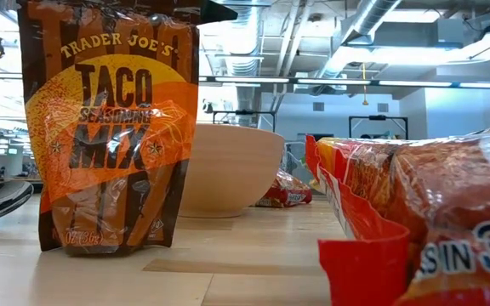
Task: Pick & Place Food Item
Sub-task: Put the black seasoning bottle into the dark blue bin
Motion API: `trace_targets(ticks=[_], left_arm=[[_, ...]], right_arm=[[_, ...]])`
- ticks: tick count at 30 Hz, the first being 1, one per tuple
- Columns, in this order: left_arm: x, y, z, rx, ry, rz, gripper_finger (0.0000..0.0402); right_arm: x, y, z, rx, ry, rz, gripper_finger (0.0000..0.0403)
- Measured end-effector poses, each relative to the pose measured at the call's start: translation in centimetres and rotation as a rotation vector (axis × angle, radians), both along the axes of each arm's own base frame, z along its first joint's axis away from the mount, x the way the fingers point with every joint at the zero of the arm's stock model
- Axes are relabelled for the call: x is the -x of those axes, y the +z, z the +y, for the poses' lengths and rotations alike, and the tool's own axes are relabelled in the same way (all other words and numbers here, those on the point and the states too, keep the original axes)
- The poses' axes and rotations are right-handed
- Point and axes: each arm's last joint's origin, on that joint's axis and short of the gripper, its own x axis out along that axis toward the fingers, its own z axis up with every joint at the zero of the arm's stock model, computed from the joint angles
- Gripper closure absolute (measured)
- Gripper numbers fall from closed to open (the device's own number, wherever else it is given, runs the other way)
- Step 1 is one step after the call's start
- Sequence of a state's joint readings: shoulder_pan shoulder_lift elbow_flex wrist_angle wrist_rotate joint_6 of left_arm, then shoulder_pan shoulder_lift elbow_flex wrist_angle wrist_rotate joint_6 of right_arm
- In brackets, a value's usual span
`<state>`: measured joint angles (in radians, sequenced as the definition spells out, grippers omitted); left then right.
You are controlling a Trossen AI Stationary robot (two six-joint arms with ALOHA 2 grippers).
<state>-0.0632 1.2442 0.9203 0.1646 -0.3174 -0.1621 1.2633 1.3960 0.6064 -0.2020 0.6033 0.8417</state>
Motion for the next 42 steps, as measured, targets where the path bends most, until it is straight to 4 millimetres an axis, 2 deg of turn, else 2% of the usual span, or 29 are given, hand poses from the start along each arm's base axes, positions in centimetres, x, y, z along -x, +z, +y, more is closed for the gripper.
trace_targets(ticks=[42], left_arm=[[0.0, 0.0, 0.0, 0.0, 0.0, 0.0, 0.0131]], right_arm=[[-0.24, 0.87, 0.71, -0.061, 0.006, -0.029, 0.0153]])
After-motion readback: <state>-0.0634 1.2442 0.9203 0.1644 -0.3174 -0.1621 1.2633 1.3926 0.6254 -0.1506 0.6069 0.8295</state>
